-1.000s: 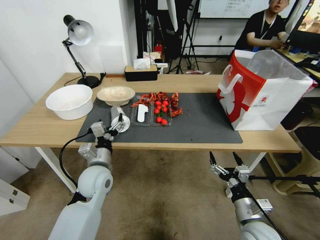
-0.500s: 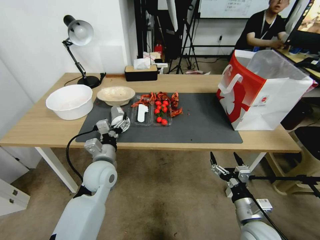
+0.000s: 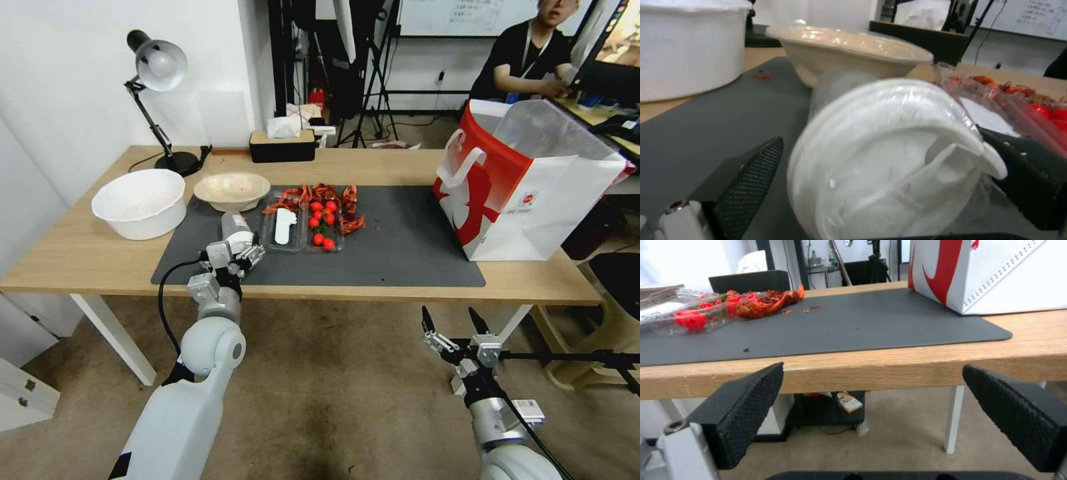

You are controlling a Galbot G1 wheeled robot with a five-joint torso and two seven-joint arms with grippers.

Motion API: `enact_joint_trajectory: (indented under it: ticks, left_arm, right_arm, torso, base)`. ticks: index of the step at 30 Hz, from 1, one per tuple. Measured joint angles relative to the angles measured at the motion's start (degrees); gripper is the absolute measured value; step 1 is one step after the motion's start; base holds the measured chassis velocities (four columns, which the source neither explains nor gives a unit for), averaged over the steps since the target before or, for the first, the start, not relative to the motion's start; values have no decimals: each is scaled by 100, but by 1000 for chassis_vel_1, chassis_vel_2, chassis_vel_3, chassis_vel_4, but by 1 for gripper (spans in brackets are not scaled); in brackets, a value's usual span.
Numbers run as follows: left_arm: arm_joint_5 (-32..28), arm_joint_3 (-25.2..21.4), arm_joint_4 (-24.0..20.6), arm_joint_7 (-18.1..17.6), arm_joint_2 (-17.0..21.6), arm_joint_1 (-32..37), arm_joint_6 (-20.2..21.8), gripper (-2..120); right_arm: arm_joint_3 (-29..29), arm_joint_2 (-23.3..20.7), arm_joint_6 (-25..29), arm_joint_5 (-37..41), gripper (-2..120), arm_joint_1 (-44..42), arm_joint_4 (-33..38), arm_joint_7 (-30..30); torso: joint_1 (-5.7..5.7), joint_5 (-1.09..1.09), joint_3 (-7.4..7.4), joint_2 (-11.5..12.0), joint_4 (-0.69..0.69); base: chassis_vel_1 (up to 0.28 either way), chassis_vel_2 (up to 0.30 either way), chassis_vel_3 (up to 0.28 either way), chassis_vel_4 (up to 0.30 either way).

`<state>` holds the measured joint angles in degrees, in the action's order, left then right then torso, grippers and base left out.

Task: Pick up the trash from the table and place it into the takeout bag.

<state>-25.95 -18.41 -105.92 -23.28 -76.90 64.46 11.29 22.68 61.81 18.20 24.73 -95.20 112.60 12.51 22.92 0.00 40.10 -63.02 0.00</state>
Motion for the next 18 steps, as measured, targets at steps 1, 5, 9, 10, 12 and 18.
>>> enact_joint_trajectory:
  ticks: [1, 5, 9, 10, 12, 18]
  left_arm:
    - [0, 0, 0, 0, 0, 0, 0, 100]
    - [59, -25, 65, -68, 17, -3, 52, 91]
    - [59, -44, 102, -115, 28, -27, 52, 78]
    - [58, -49, 108, -128, 31, -28, 50, 76]
    - [52, -64, 109, -149, 38, -24, 43, 74]
    - [30, -88, 73, 0, 90, 56, -183, 74]
  right_arm:
    - [0, 0, 0, 0, 100, 0, 0, 0]
    - [0, -1, 0, 0, 100, 21, -2, 10]
    - [0, 2, -2, 0, 100, 38, -6, 15]
    - [-3, 7, -3, 0, 100, 41, -7, 15]
    - [-10, 16, -6, 0, 100, 44, -8, 16]
    - [-12, 23, -8, 0, 100, 45, -22, 17]
  torso:
    - [0, 0, 0, 0, 0]
    - [0, 0, 0, 0, 0]
    - [0, 0, 0, 0, -1]
    - [0, 0, 0, -1, -1]
    - [0, 0, 0, -1, -1]
    - [0, -2, 0, -1, 2]
  base:
    - [0, 0, 0, 0]
    - [0, 0, 0, 0]
    - [0, 0, 0, 0]
    - [0, 0, 0, 0]
    - [0, 0, 0, 0]
    - [0, 0, 0, 0]
